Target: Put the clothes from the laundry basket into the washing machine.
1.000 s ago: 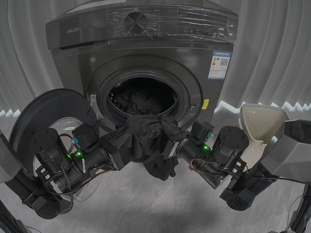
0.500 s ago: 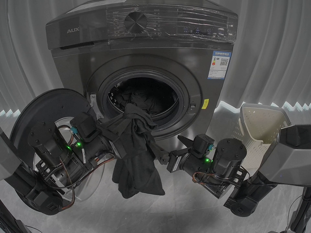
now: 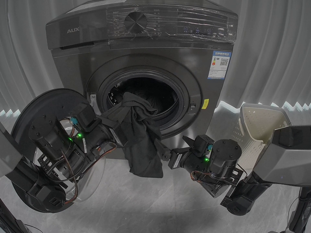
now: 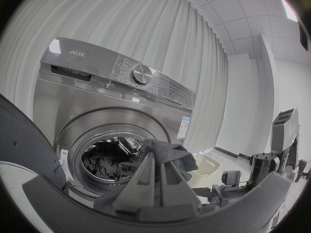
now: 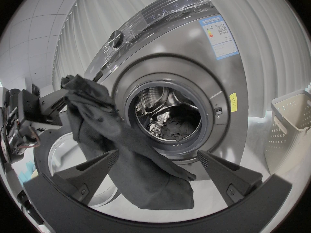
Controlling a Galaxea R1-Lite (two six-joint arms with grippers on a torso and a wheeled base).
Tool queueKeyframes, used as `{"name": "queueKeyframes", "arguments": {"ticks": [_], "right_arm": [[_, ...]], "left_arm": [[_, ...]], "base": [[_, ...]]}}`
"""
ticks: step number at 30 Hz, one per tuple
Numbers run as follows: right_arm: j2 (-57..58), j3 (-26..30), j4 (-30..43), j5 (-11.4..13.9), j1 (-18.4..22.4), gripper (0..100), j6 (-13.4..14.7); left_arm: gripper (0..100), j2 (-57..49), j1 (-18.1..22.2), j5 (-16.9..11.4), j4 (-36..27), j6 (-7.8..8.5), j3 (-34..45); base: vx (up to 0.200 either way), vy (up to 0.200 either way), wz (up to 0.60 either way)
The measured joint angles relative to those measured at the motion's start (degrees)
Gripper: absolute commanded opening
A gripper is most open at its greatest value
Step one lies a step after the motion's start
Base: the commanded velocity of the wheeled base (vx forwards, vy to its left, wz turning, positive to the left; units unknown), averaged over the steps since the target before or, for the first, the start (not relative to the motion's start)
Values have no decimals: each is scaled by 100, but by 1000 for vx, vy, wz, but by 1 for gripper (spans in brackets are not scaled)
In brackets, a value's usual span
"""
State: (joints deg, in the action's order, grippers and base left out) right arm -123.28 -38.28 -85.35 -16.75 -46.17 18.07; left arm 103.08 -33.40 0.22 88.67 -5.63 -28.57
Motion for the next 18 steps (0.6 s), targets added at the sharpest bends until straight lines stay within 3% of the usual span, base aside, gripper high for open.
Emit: {"name": "queueKeyframes", "arguments": {"ticks": [5, 18], "right_arm": [[-155, -223, -71, -260, 11, 100, 16], [-338, -267, -240, -232, -101, 100, -146]], "left_arm": [[0, 11, 2, 10, 0, -6, -13], [0, 33, 0, 18, -2, -6, -17]], "base": [[0, 0, 0], [0, 0, 0]]}}
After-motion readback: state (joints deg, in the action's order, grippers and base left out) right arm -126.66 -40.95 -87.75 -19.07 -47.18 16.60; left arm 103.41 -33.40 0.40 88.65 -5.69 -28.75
